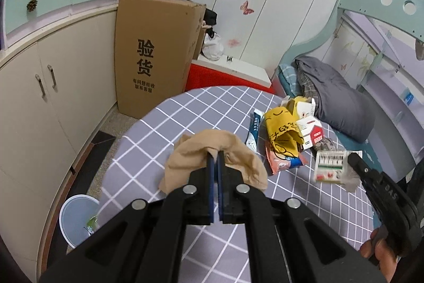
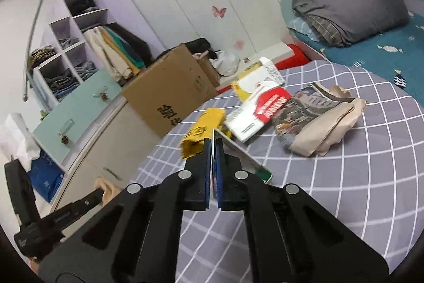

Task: Collect trash
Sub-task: 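Carry both items over the wastebasket and open both tools to drop them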

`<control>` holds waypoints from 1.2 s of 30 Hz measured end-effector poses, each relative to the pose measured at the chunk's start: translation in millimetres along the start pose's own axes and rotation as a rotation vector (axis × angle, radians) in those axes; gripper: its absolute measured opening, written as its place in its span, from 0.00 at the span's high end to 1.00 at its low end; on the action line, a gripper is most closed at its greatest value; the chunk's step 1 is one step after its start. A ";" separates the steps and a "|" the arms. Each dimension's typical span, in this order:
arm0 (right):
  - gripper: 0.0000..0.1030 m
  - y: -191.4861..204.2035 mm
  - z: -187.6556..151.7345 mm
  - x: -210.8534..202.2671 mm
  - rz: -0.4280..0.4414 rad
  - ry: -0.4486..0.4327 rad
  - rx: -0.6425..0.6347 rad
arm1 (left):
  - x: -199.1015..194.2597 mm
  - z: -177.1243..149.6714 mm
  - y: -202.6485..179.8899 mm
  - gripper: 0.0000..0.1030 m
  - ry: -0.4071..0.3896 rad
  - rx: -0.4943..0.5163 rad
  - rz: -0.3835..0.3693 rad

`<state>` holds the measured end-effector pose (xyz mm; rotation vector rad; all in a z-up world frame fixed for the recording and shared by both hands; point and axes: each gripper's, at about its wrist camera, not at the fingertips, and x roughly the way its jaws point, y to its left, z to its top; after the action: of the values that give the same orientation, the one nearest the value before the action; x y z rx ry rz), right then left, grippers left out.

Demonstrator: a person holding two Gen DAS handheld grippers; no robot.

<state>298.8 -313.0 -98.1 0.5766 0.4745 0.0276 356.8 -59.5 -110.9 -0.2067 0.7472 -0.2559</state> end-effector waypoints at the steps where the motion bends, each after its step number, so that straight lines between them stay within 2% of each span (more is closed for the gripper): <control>1: 0.97 8.0 -2.4 -4.3 0.015 0.004 -0.011 | -6.7 -0.8 2.4 0.98 -0.007 -0.002 -0.004; 12: 0.97 98.3 -43.8 -7.7 0.162 0.085 -0.105 | -63.7 -14.8 51.8 0.98 -0.051 -0.039 0.020; 18: 0.97 162.6 -76.5 10.7 0.261 0.161 -0.168 | -91.4 -22.3 110.0 0.98 -0.056 -0.110 0.040; 22: 0.97 206.1 -103.8 31.1 0.320 0.228 -0.216 | -106.9 -29.7 152.6 0.98 -0.063 -0.152 0.092; 29: 0.97 264.3 -153.1 73.1 0.375 0.352 -0.285 | -118.2 -45.9 230.5 0.98 -0.048 -0.248 0.198; 33: 0.97 291.0 -183.1 104.2 0.375 0.441 -0.333 | -114.6 -58.5 274.5 0.98 -0.025 -0.313 0.269; 36: 0.96 308.2 -208.0 129.5 0.353 0.509 -0.382 | -110.1 -66.1 297.9 0.98 -0.003 -0.353 0.294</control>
<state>355.5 74.1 -142.1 0.2638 0.8329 0.6017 279.7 250.1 -169.4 -0.4266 0.8063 0.1587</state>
